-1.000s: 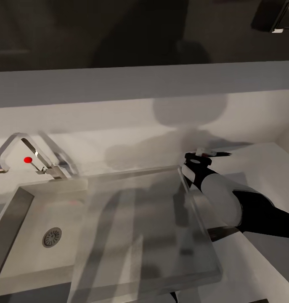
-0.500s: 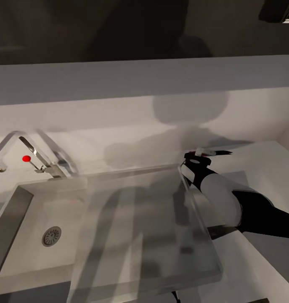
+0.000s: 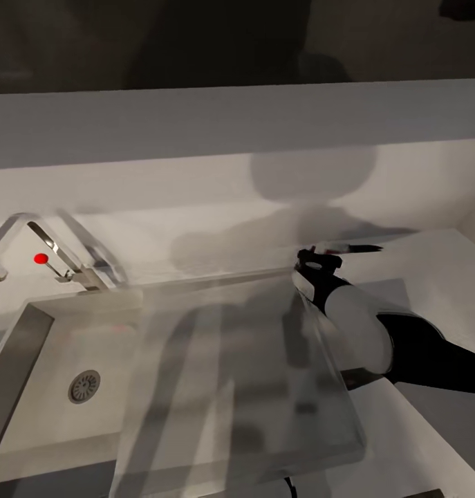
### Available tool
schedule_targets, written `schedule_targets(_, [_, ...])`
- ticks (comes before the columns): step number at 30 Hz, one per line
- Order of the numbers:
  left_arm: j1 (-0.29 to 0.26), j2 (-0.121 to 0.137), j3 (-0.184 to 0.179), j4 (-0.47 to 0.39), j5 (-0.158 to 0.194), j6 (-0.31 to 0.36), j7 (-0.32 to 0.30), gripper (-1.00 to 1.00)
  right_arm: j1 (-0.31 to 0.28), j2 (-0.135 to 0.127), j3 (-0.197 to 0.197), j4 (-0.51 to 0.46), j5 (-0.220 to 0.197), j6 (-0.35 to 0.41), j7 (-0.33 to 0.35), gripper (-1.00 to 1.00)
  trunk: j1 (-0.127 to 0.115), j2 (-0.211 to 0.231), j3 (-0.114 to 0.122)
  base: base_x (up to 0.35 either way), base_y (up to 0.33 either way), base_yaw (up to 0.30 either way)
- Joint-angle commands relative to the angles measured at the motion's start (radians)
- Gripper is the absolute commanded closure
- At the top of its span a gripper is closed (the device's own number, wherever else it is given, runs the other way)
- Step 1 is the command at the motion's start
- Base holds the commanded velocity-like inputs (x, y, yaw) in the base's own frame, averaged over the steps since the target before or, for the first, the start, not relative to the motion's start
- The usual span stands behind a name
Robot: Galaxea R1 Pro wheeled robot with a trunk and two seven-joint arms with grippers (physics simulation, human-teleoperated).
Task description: In the kitchen, take the Vidalia onion out of the sink, dice it on the chopping board with the paring knife, put the diced onion into the bowl on the countertop, then place both the paring knife and the chopping board into the sink.
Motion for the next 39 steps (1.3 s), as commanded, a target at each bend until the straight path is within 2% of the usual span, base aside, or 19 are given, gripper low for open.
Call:
schedule_targets(1, [0.000,0.000,-0.008,-0.001,0.003,-0.002,0.010,-1.00,-0.001,0.004,-0.008,0.000,0.021,-0.006,-0.002,-1.00,0.001,-0.002,-0.002,0.000,0.000,0.000])
schedule_targets(4, [0.000,-0.002,-0.009,0.001,0.003,-0.002,0.010,-1.00,-0.001,0.011,-0.008,-0.004,0.061,-0.005,-0.003,-1.00,0.001,-0.002,-0.002,0.000,0.000,0.000])
schedule_targets(9, [0.000,-0.003,-0.009,0.002,0.003,-0.002,0.010,-1.00,-0.001,0.014,-0.009,-0.012,0.078,-0.004,-0.002,-1.00,0.001,-0.002,-0.002,0.000,0.000,0.000])
schedule_targets(22, [0.000,-0.003,-0.009,0.002,0.003,-0.002,0.009,-1.00,-0.001,0.006,-0.011,-0.018,0.081,-0.006,0.001,-1.00,0.001,-0.002,-0.004,0.000,0.000,0.000])
schedule_targets(39, [0.000,-0.003,-0.009,0.002,0.003,-0.002,0.009,-1.00,-0.001,0.002,-0.012,-0.019,0.081,-0.007,0.001,-1.00,0.001,-0.002,-0.022,0.000,0.000,0.000])
